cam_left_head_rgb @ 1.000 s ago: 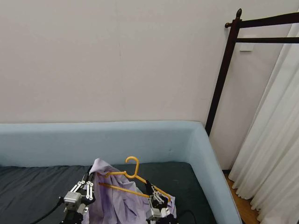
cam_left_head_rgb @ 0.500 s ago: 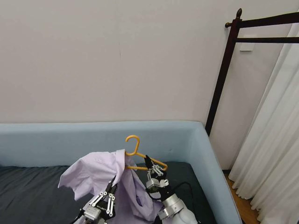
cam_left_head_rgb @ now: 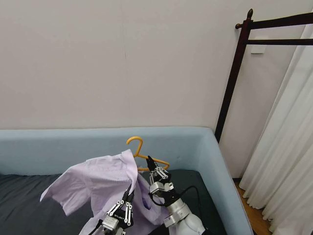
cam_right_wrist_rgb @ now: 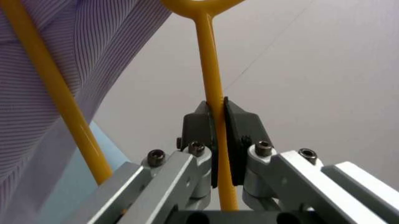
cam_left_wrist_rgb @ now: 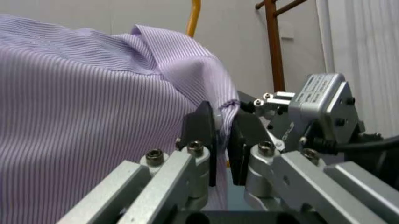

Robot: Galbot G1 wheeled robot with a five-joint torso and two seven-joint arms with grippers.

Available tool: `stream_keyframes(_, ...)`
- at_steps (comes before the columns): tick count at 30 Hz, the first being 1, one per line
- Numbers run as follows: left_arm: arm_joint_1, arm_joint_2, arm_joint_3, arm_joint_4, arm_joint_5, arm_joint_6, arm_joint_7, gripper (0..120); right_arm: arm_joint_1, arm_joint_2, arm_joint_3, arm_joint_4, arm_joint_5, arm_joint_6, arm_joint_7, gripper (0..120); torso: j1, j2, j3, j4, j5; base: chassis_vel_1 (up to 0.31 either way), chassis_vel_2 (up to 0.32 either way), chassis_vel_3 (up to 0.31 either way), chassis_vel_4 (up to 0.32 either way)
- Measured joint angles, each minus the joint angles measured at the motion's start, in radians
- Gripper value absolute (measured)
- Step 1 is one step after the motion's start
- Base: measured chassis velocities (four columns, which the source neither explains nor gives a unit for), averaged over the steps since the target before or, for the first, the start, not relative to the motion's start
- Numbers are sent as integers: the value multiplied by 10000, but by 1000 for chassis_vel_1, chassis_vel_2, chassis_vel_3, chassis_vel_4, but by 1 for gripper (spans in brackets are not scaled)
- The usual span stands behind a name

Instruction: Pick up the clothes from the sofa and hang them on the clothes hanger.

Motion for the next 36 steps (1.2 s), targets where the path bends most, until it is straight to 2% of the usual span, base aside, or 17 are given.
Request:
stream_keyframes(3, 83, 153, -269, 5, 142, -231, -13, 20, 2, 22, 95, -66, 2, 27, 9, 4, 0, 0, 0, -1, 0, 0, 0, 0, 0)
stream_keyframes(7, 510, 919, -975, -174, 254, -685, -64, 39, 92, 22, 382, -294, -35, 175, 24, 4, 0, 0, 0, 0, 0, 0, 0, 0, 0)
stream_keyframes(9, 590, 1061, -1034, -225, 226, -715, -72, 43, 102, 21, 438, -325, -64, 212, 27, 4, 0, 0, 0, 1, -1, 0, 0, 0, 0)
stream_keyframes(12, 984, 2297, -1315, -649, -329, -814, 166, 58, -63, -20, 1087, -410, -420, 482, 41, 4, 0, 0, -1, 1, -1, 0, 0, 0, 0)
stream_keyframes(13, 984, 2297, -1315, -649, -329, -814, 166, 58, -63, -20, 1087, -410, -420, 482, 41, 4, 0, 0, -1, 1, -1, 0, 0, 0, 0)
stream_keyframes(16, 1106, 3679, -1825, -1166, -1923, -748, 1226, 72, -429, -2, 1794, -504, -1090, 922, 121, 4, 0, 0, 0, -4, -6, 0, 0, 0, 0)
stream_keyframes(17, 1106, 3679, -1825, -1166, -1923, -748, 1226, 72, -429, -2, 1794, -504, -1090, 922, 121, 4, 0, 0, 0, -4, -6, 0, 0, 0, 0)
stream_keyframes(20, 848, 5751, -2684, -1645, -4381, 400, 1952, 88, -784, 284, 2160, -800, -2324, 1576, 238, 4, 0, 0, 0, 0, 0, 0, 0, 0, 0)
stream_keyframes(21, 681, 6212, -2804, -1583, -4910, 662, 2216, 90, -854, 352, 2212, -880, -2637, 1737, 264, 4, 0, 0, 0, -2, -3, 0, 0, 0, 0)
stream_keyframes(22, 681, 6212, -2804, -1583, -4910, 662, 2216, 90, -854, 352, 2212, -880, -2637, 1737, 264, 4, 0, 0, 0, -2, -3, 0, 0, 0, 0)
stream_keyframes(24, 285, 7157, -2972, -1191, -5805, 1120, 2884, 98, -961, 502, 2262, -1016, -3173, 1987, 319, 4, -1, 0, 0, -5, -3, 0, 0, 0, 0)
stream_keyframes(26, 42, 7970, -3241, -705, -6421, 1387, 3635, 100, -957, 679, 2222, -1121, -3569, 2226, 345, 4, 0, 0, 0, -4, -5, 0, 0, 0, 0)
stream_keyframes(27, 42, 7970, -3241, -705, -6421, 1387, 3635, 100, -957, 679, 2222, -1121, -3569, 2226, 345, 4, 0, 0, 0, -4, -5, 0, 0, 0, 0)
stream_keyframes(28, -140, 8364, -3296, -435, -6674, 1517, 4041, 100, -948, 776, 2192, -1146, -3809, 2379, 337, 4, 0, 0, 1, 3, -2, 0, 0, 0, 0)
stream_keyframes(30, -647, 9042, -3192, 135, -6953, 1777, 4684, 100, -970, 903, 2225, -1145, -4229, 2665, 296, 4, 0, 0, 0, 2, -1, 0, 0, 0, 0)
stream_keyframes(33, -898, 9419, -3108, 660, -7024, 1946, 5325, 100, -948, 981, 2146, -1178, -4368, 2805, 287, 4, 0, 0, 1, -5, -2, 0, 0, 0, 0)
stream_keyframes(36, -1122, 9662, -3028, 1124, -7109, 2152, 6003, 97, -921, 1022, 1972, -1201, -4409, 2907, 285, 4, 0, 0, 1, 1, -3, 0, 0, 0, 0)
